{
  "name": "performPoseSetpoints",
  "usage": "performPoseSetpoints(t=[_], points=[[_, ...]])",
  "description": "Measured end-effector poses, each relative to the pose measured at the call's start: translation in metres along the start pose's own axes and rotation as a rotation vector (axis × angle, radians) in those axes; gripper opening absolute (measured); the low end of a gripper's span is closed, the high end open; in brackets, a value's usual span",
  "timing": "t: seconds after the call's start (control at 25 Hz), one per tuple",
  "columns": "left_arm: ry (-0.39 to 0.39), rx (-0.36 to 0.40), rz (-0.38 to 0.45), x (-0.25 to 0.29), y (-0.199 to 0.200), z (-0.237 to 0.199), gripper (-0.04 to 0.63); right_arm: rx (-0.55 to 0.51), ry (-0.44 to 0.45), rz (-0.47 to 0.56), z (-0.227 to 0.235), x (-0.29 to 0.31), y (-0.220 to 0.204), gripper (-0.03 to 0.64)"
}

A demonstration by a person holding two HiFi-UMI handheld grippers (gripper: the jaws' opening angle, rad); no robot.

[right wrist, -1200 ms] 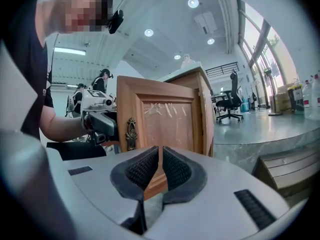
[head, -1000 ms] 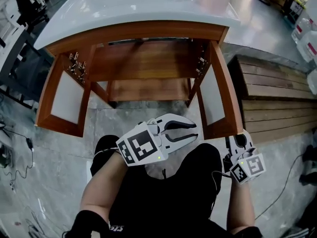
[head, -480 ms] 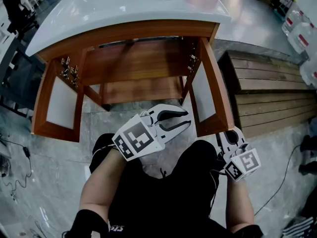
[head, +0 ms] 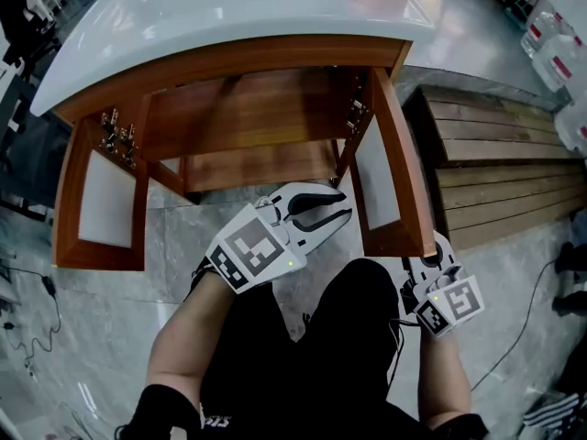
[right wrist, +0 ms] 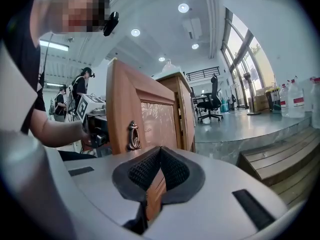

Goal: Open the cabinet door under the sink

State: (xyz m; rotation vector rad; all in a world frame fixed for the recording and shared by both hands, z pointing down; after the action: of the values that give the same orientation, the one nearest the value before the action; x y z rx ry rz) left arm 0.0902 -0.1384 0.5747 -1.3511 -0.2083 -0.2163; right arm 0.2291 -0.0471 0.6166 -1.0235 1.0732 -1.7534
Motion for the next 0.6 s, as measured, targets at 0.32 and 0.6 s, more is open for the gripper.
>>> performPoseSetpoints(t=[0.32, 0.6], points=[[0.093, -0.095, -0.009, -0.031, 0.035, -0.047, 0.069, 0.050, -0.123, -0.033, 0.003, -0.007, 0.058, 0.014], [0.199, -0.175, -0.081, -0.068, 0.106, -0.073, 0.058, 0.117, -0.191, -0.091, -0.019, -0.033, 0.140, 0.014]])
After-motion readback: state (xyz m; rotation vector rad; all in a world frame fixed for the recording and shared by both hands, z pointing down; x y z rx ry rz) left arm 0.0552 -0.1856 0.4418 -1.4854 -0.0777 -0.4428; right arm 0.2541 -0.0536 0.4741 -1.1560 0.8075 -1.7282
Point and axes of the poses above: the fingertips, and each gripper's own axes: x forward along the fingers, z to its right, y out of its top, the point moved 4 cm from there along -x, backward along the fingers, and after that the axes turned 11 degrees about x, right-handed, at the moved point
